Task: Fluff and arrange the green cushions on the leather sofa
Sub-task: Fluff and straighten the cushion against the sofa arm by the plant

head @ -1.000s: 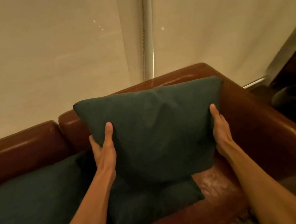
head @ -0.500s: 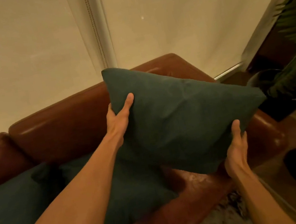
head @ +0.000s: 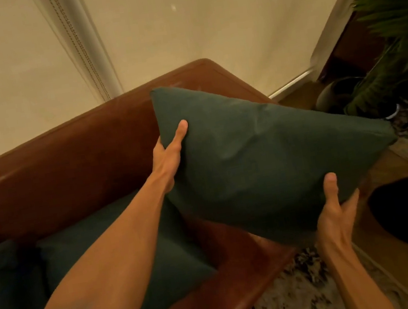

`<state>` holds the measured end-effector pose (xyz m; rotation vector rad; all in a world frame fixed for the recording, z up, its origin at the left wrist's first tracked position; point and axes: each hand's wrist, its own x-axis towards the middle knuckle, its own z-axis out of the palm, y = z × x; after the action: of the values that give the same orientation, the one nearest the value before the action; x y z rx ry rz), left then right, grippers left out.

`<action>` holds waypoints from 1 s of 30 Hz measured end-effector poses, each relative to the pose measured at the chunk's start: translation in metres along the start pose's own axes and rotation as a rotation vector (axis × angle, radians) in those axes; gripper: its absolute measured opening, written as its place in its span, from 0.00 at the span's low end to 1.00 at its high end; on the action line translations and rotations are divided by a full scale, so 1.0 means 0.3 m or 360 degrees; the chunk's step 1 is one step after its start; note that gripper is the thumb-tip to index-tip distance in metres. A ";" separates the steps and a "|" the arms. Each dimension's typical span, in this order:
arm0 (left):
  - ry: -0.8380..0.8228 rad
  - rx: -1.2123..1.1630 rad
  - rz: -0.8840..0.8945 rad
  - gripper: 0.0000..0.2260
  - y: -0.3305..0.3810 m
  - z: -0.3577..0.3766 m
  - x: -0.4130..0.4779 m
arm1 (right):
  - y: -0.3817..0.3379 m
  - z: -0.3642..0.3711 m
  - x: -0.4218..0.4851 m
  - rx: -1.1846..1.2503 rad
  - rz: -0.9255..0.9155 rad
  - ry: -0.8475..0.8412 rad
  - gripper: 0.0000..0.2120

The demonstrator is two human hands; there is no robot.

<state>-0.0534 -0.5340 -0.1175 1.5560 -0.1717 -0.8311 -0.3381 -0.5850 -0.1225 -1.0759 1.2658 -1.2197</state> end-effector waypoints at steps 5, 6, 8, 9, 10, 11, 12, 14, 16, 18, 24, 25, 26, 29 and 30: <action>0.0010 -0.0120 -0.0107 0.42 -0.075 0.028 0.035 | -0.016 -0.007 0.070 -0.0101 -0.0207 -0.0054 0.25; 0.0035 -0.0175 -0.0122 0.42 -0.097 0.033 0.043 | -0.014 -0.004 0.080 -0.0143 -0.0256 -0.0055 0.24; 0.0106 -0.0247 -0.0205 0.42 -0.141 0.038 0.055 | -0.019 0.017 0.102 -0.0268 -0.0364 -0.0073 0.21; 0.0146 -0.0273 -0.0265 0.45 -0.172 0.039 0.064 | -0.027 0.033 0.110 -0.0339 -0.0416 -0.0087 0.22; 0.0179 -0.0301 -0.0332 0.47 -0.203 0.040 0.069 | -0.030 0.048 0.120 -0.0440 -0.0459 -0.0100 0.24; 0.0177 -0.0328 -0.0412 0.50 -0.236 0.036 0.076 | -0.031 0.066 0.129 -0.0552 -0.0483 -0.0136 0.27; 0.0173 -0.0344 -0.0502 0.52 -0.274 0.029 0.085 | -0.031 0.086 0.135 -0.0676 -0.0500 -0.0185 0.30; 0.0098 -0.0384 -0.0646 0.48 -0.339 0.030 0.076 | -0.031 0.127 0.149 -0.0924 -0.0567 -0.0297 0.34; -0.0022 -0.0373 -0.0738 0.39 -0.362 0.050 0.034 | -0.022 0.171 0.160 -0.1176 -0.0627 -0.0442 0.32; -0.0132 -0.0325 -0.0809 0.36 -0.390 0.086 0.009 | 0.013 0.208 0.174 -0.1542 -0.0648 -0.0622 0.29; -0.0176 -0.0109 -0.0857 0.32 -0.414 0.154 -0.009 | 0.113 0.281 0.188 -0.1867 -0.0675 -0.0873 0.28; -0.0179 -0.0090 -0.0856 0.31 -0.409 0.155 -0.024 | 0.115 0.286 0.194 -0.1854 -0.0669 -0.0849 0.29; -0.0196 -0.0065 -0.0856 0.31 -0.410 0.157 -0.035 | 0.115 0.285 0.201 -0.1855 -0.0650 -0.0826 0.30; -0.0247 -0.0064 -0.0859 0.32 -0.435 0.174 -0.063 | 0.116 0.269 0.215 -0.1959 -0.0414 -0.0828 0.42; -0.0227 -0.0096 -0.0855 0.32 -0.438 0.183 -0.072 | 0.114 0.266 0.217 -0.1975 -0.0345 -0.0836 0.46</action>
<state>-0.1483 -0.5411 -0.2257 1.5043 0.1780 -1.3552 -0.2615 -0.6527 -0.1585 -2.2636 1.4661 -0.0959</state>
